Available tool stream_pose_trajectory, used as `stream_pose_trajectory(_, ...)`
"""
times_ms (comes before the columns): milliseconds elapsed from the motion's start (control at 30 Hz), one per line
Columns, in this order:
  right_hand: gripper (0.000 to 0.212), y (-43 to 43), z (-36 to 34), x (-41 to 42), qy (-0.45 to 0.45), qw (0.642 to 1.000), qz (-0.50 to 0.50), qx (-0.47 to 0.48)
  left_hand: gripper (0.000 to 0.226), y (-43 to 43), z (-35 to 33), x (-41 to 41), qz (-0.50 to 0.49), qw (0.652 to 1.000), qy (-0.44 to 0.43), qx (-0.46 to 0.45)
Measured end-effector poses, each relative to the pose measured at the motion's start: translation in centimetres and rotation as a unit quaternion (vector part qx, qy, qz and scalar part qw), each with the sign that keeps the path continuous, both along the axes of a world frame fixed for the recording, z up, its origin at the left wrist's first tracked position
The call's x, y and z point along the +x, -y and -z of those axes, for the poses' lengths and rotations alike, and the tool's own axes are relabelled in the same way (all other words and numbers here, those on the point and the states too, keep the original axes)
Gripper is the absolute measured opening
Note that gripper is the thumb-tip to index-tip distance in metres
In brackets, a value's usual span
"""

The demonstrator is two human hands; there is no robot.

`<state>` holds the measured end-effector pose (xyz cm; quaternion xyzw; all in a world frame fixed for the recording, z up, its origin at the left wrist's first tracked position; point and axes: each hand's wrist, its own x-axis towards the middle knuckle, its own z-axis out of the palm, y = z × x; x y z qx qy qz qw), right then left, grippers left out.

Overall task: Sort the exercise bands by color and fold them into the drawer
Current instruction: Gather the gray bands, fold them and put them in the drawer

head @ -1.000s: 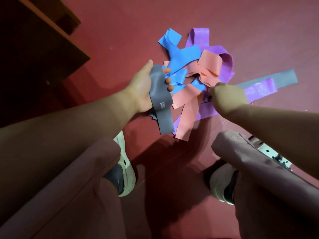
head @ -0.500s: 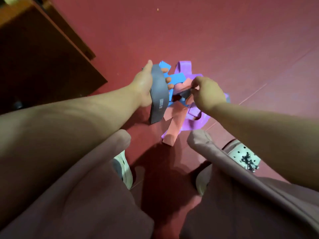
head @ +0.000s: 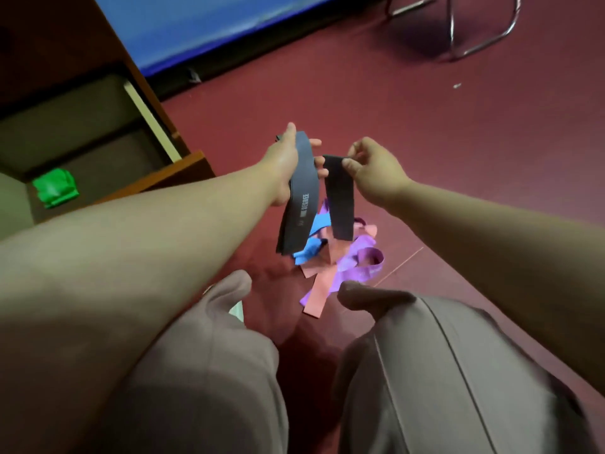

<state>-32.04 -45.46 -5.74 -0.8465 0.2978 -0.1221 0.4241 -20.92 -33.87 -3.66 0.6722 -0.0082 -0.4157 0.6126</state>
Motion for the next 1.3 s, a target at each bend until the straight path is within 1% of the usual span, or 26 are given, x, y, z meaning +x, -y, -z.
stream_pose_trajectory(100,0.004,-1.3,-3.9,-0.2,0.042,0.999,0.012,0.022,0.059,-1.0,-3.7,-1.0,-0.044,0.998,0.020,-0.039)
stream_pose_trajectory(200,0.009,-2.9,-7.2,-0.4,0.088,0.992,0.068,0.066,0.057,-2.6,-7.1,-2.6,-0.087,0.991,0.017,-0.100)
stream_pose_trajectory(267,0.015,-4.2,-8.7,-0.6,0.126,0.978,0.112,0.123,0.056,-3.6,-8.6,-3.8,-0.103,0.985,0.012,-0.136)
stream_pose_trajectory(333,0.014,-5.6,-10.0,-1.0,0.162,0.961,0.145,0.173,0.057,-4.5,-9.8,-4.9,-0.109,0.982,0.013,-0.157)
stream_pose_trajectory(400,0.012,-7.0,-10.8,-1.3,0.203,0.945,0.162,0.201,0.057,-5.3,-10.6,-5.7,-0.113,0.981,0.040,-0.155)
stream_pose_trajectory(500,0.006,-9.1,-11.7,-2.0,0.247,0.925,0.172,0.232,0.059,-6.2,-11.1,-6.3,-0.136,0.974,0.117,-0.141)
stream_pose_trajectory(600,0.005,-10.5,-12.4,-2.4,0.268,0.918,0.156,0.248,0.057,-6.6,-10.1,-6.6,-0.166,0.968,0.134,-0.129)
stream_pose_trajectory(667,0.007,-11.0,-12.8,-2.5,0.275,0.910,0.133,0.282,0.056,-6.9,-9.0,-6.8,-0.169,0.971,0.125,-0.113)
stream_pose_trajectory(767,0.013,-11.7,-13.2,-2.5,0.268,0.893,0.079,0.354,0.060,-6.8,-8.0,-6.4,-0.154,0.982,0.074,-0.086)
stream_pose_trajectory(833,0.013,-11.9,-12.8,-2.3,0.247,0.897,0.049,0.363,0.062,-6.3,-7.9,-5.8,-0.146,0.982,0.029,-0.115)
stream_pose_trajectory(900,0.008,-11.9,-12.3,-1.8,0.228,0.897,0.023,0.378,0.056,-5.7,-8.5,-5.4,-0.149,0.975,-0.014,-0.167)
stream_pose_trajectory(933,0.005,-11.8,-12.2,-1.5,0.228,0.889,0.019,0.398,0.054,-5.6,-9.0,-5.3,-0.147,0.972,-0.032,-0.179)
stream_pose_trajectory(967,0.006,-11.5,-12.1,-1.2,0.234,0.875,0.023,0.423,0.055,-5.3,-9.1,-5.1,-0.145,0.971,-0.046,-0.185)
stream_pose_trajectory(1033,0.015,-11.0,-11.9,-0.8,0.253,0.851,0.039,0.458,0.057,-5.0,-9.1,-4.4,-0.131,0.973,-0.053,-0.183)
stream_pose_trajectory(1067,0.022,-10.6,-11.8,-0.6,0.255,0.855,0.044,0.449,0.058,-4.9,-9.1,-4.2,-0.120,0.976,-0.047,-0.176)
stream_pose_trajectory(1200,0.042,-9.8,-11.1,-0.4,0.221,0.905,0.036,0.362,0.058,-4.5,-8.7,-4.1,-0.053,0.992,0.002,-0.114)
stream_pose_trajectory(1300,0.046,-9.2,-10.8,-0.3,0.174,0.937,0.016,0.302,0.059,-4.6,-8.2,-3.8,-0.017,0.997,0.011,-0.072)
